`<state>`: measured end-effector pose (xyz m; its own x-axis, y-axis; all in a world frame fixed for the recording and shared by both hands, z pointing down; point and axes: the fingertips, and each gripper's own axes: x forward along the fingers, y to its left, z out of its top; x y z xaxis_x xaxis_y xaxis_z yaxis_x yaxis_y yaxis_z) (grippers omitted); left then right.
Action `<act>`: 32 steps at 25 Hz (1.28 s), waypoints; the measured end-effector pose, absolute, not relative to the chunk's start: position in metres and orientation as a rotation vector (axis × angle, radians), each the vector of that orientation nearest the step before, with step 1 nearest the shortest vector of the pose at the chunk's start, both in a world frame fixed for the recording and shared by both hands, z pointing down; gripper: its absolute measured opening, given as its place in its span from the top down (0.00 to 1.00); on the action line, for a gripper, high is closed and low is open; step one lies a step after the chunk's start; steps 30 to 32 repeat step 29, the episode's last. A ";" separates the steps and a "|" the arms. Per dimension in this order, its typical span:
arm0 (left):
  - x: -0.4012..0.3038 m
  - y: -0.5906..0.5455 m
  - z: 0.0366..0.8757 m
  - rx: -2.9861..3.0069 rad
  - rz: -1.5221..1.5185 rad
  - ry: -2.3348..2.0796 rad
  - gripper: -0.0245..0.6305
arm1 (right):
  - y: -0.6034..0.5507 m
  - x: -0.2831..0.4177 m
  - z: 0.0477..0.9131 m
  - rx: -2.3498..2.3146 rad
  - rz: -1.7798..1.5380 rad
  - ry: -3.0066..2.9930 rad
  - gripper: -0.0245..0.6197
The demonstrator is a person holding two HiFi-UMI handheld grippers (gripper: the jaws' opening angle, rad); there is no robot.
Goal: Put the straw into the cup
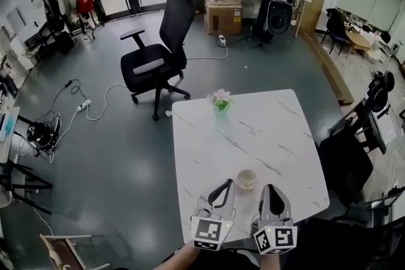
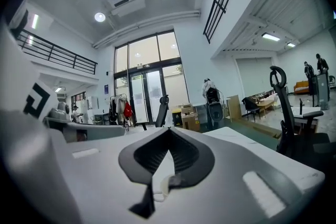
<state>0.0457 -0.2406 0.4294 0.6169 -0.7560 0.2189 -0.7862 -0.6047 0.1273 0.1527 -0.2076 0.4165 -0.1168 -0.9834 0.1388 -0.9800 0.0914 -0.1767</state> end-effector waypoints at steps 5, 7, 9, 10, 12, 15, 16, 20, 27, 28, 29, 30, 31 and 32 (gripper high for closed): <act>0.040 -0.235 0.410 2.650 0.151 -1.313 0.96 | -0.202 0.142 0.406 -2.023 -0.312 2.334 0.97; 0.036 -0.232 0.404 2.644 0.126 -1.332 0.96 | -0.201 0.138 0.404 -1.999 -0.304 2.338 0.97; 0.032 -0.229 0.403 2.658 0.128 -1.349 0.96 | -0.200 0.133 0.399 -1.974 -0.292 2.347 0.97; 0.030 -0.228 0.402 2.661 0.131 -1.354 0.96 | -0.199 0.131 0.397 -1.964 -0.287 2.350 0.97; 0.028 -0.223 0.401 2.660 0.130 -1.357 0.96 | -0.195 0.129 0.394 -1.953 -0.284 2.349 0.97; 0.028 -0.219 0.398 2.664 0.118 -1.361 0.96 | -0.192 0.129 0.392 -1.935 -0.294 2.343 0.97; 0.027 -0.218 0.397 2.663 0.116 -1.364 0.96 | -0.192 0.128 0.391 -1.929 -0.297 2.344 0.97; 0.025 -0.216 0.401 2.652 0.125 -1.368 0.96 | -0.190 0.128 0.390 -1.923 -0.310 2.340 0.97; 0.026 -0.216 0.403 2.643 0.133 -1.368 0.96 | -0.191 0.133 0.387 -1.935 -0.326 2.317 0.97; 0.027 -0.216 0.404 2.642 0.135 -1.367 0.96 | -0.192 0.134 0.387 -1.934 -0.328 2.315 0.97; 0.027 -0.216 0.404 2.642 0.137 -1.366 0.96 | -0.192 0.134 0.386 -1.933 -0.329 2.313 0.97; 0.027 -0.216 0.404 2.642 0.137 -1.366 0.96 | -0.192 0.134 0.386 -1.933 -0.329 2.313 0.97; 0.027 -0.216 0.404 2.642 0.137 -1.366 0.96 | -0.192 0.134 0.386 -1.933 -0.329 2.313 0.97; 0.027 -0.216 0.404 2.642 0.137 -1.366 0.96 | -0.192 0.134 0.386 -1.933 -0.329 2.313 0.97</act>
